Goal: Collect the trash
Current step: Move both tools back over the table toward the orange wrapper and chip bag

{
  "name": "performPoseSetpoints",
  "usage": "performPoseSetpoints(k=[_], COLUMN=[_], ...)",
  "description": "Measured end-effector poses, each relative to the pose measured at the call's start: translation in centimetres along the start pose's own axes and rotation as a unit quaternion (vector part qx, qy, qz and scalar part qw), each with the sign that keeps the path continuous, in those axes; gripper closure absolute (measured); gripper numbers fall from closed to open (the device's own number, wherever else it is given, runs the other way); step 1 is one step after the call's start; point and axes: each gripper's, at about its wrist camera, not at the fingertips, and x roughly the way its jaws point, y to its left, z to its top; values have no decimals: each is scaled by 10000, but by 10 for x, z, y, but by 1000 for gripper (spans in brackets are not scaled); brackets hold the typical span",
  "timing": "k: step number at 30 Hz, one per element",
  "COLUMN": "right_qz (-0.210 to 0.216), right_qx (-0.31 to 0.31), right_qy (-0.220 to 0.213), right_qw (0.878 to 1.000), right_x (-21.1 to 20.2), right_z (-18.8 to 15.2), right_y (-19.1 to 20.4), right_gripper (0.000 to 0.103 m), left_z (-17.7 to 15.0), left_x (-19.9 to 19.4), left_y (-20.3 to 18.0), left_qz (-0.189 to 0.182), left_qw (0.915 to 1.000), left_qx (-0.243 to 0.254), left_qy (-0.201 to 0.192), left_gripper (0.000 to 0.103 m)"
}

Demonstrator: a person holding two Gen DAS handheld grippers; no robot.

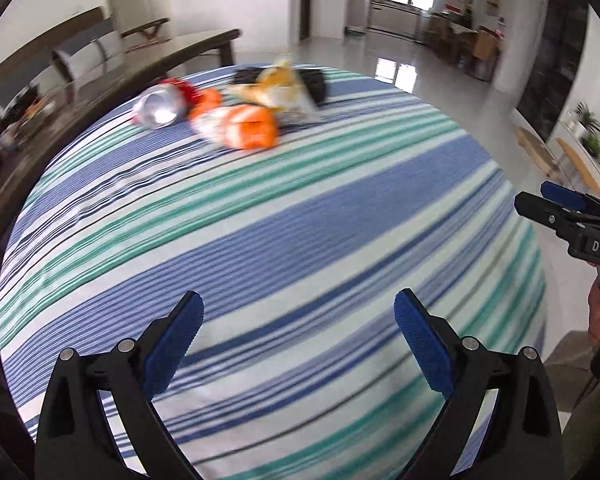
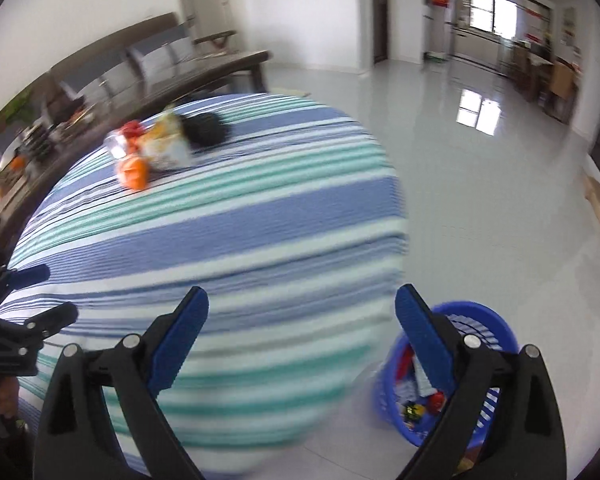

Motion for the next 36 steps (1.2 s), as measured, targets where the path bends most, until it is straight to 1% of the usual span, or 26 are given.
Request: performPoseSetpoints(k=[2,4,7,9,12,15,17,20,21,23,26,28,31,33,35,36], right_qz=[98,159,266,235,210,197,194,186,182,174,181,181,180,178,169,159], right_qx=[-278,-564,-746,-812,-775,-761,-762,-757,-753,-750,-741,-742,-743,-741,-743,-741], right_qy=[169,348,578,679,577,499,497,482,477,471,468,467,468,467,465,462], right_qw=[9994,9977,9952,9941,9951,9957,9957,9958,9959,9959,9960,9960,9960,9960,9960,9961], right_x=[15,34,56,65,66,63,63,63,63,63,63,63,63,63,63,63], right_z=[9,14,12,10,10,10,11,10,10,10,9,9,9,9,9,9], right_y=[24,45,63,70,70,69,70,70,71,71,72,72,72,72,72,72], right_gripper=[11,11,11,11,10,8,8,8,8,8,8,8,8,8,8,8], left_z=[-1,2,11,24,50,80,102,131,139,150,154,150,138,132,132,133], left_x=[1,2,2,2,3,14,29,58,69,87,110,115,111,105,102,102], left_y=[20,35,47,48,50,49,49,54,54,51,45,42,47,57,64,66], left_qz=[116,254,232,199,145,148,199,146,168,288,397,479,622,674,643,568], left_qw=[9998,9995,9995,9995,9996,9998,9998,9985,9975,9966,9965,9969,9973,9973,9976,9981], left_qx=[-147,-142,-43,65,138,100,-40,-516,-664,-762,-732,-595,-311,-213,-192,-171], left_qy=[62,140,200,218,189,3,-79,-120,-156,-149,59,168,220,211,180,179], left_gripper=[8,8,8,8,7,5,5,5,6,6,6,6,6,6,6,6])
